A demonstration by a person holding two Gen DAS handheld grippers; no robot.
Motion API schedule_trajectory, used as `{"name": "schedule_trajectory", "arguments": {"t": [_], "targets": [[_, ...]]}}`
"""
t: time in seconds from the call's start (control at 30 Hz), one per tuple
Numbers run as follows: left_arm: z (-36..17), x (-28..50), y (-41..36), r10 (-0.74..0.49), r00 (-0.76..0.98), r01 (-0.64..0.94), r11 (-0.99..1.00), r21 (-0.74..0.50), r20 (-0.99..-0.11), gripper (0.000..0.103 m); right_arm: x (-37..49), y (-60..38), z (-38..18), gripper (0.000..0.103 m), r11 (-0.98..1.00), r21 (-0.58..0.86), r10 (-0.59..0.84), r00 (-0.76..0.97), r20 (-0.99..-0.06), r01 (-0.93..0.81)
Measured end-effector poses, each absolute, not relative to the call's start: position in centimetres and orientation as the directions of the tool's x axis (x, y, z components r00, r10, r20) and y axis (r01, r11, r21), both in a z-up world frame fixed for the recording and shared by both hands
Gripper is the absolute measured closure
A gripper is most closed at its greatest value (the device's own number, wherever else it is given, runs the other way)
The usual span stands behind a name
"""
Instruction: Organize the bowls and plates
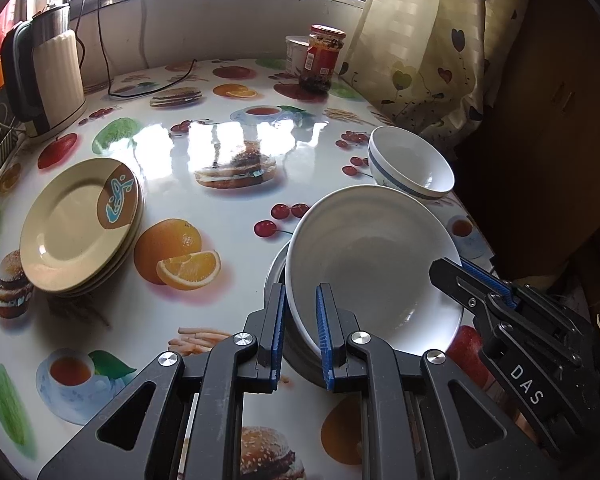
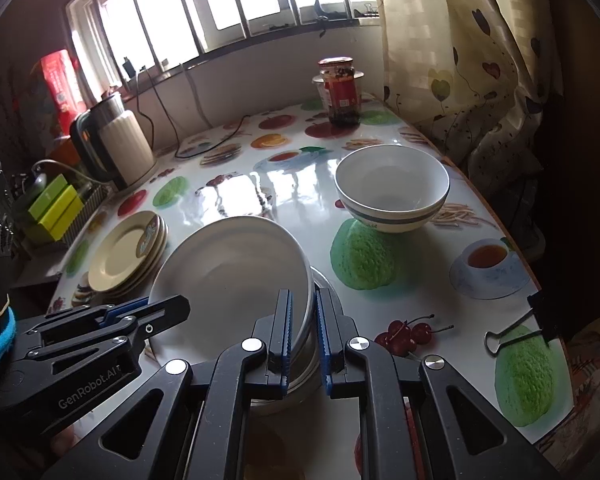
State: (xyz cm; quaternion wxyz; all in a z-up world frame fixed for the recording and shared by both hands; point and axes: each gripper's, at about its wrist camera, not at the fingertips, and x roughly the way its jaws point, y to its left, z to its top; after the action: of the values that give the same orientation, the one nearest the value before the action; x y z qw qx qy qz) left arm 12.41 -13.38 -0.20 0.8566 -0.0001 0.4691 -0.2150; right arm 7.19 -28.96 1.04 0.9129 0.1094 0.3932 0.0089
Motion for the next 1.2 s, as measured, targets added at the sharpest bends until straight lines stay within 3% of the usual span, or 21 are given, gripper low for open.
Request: {"name": "schedule_trajectory", "arguments": {"t": [1.07,1.2], "targets": [[-1.2,12.9,-13.3,-0.37,0.436,0.361,0.907,-0.217,-0.821,0.086,7.5,-29.1,-0.3,0.088,0.971,0.221,0.11,0.666,-0.738,0.085],[-0.8,12.8,-13.6,-0.367,0.448,0.374,0.905,-0.202,-0.815,0.083,7.7,-29.0,-0.3,0.083,0.971,0.226,0.115,0.67,-0.733,0.081]]}}
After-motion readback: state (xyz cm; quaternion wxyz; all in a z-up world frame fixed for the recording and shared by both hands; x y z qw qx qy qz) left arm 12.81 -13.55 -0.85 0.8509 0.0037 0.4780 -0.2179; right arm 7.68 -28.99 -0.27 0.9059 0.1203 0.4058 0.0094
